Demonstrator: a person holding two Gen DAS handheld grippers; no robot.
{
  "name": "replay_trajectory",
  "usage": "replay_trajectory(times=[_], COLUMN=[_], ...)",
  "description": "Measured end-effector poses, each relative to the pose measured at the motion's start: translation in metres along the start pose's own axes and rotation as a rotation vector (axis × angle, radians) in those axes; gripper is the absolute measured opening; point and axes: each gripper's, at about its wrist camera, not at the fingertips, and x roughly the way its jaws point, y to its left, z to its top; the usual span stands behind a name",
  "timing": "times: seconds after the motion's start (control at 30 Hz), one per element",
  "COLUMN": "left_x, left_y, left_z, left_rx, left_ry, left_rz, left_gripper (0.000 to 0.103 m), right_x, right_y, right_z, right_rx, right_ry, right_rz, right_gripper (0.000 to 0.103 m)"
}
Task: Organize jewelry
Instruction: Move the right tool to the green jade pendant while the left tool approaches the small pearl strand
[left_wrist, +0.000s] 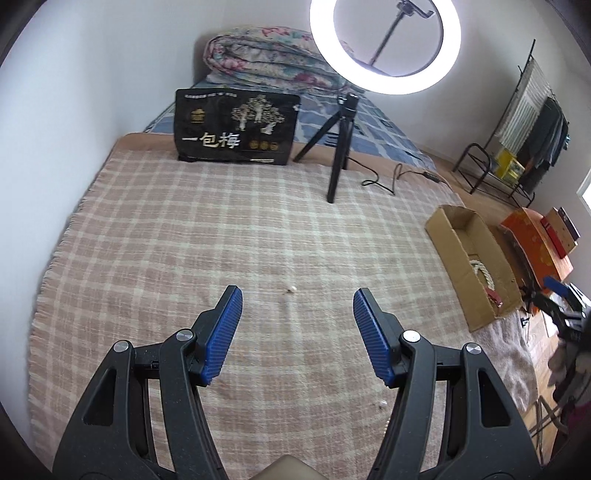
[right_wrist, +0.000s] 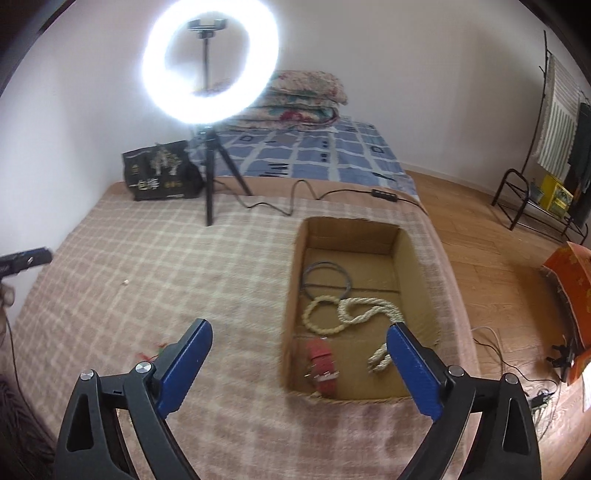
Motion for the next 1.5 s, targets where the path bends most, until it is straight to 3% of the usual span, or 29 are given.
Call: replay_trajectory(times=[0.2,0.43,0.57,0.7,0.83,1.07,1.27,1.5], left_x=[0.004,0.008,0.007,0.016,0.026,0.028,0.048,0.056], left_y=[-0.010,-0.030,-0.058,-0.078,-0.093,-0.131,-0.140,-0.139], left_z=[-0.017,-0.063,-0.092,-0.119,-0.138,-0.149,-0.149,-0.149], left_rx=[0.066,0.059,0.139,0.154,0.181,0.335,0.316,0.296], left_ry=[0.011,0.108,0.151,0.210,0.265,0.230,0.235,0.221], left_rz=[-0.024,-0.174,-0.219,-0.263,-0.276,-0.251,-0.255,-0.230], left_gripper=[0.064,0.064,0.064,0.064,0.064,0.064,0.064,0.051], right_x=[-0.002,0.021,0.039,0.057,0.078,0.106,0.128,0.141], right_y=[0.032,0.052,0.057,0.066,0.078,0.097,0.105,0.116], right_z=[-0.023,-0.030,-0.032,-0.033,-0.032,-0.032,-0.033,-0.042], right_rx=[-0.039,-0.044,-0.025,-0.034,-0.057,-0.119,-0.137,-0.172], right_ry=[-0.020,0.033,0.087,0.129,0.172,0.227,0.266,0.288], right_rz=[0.087,0.167,0.233,0.286,0.316,0.337,0.354,0.413], right_gripper=[0.097,0.093,0.087,0.086,0.085,0.079,0.070,0.059])
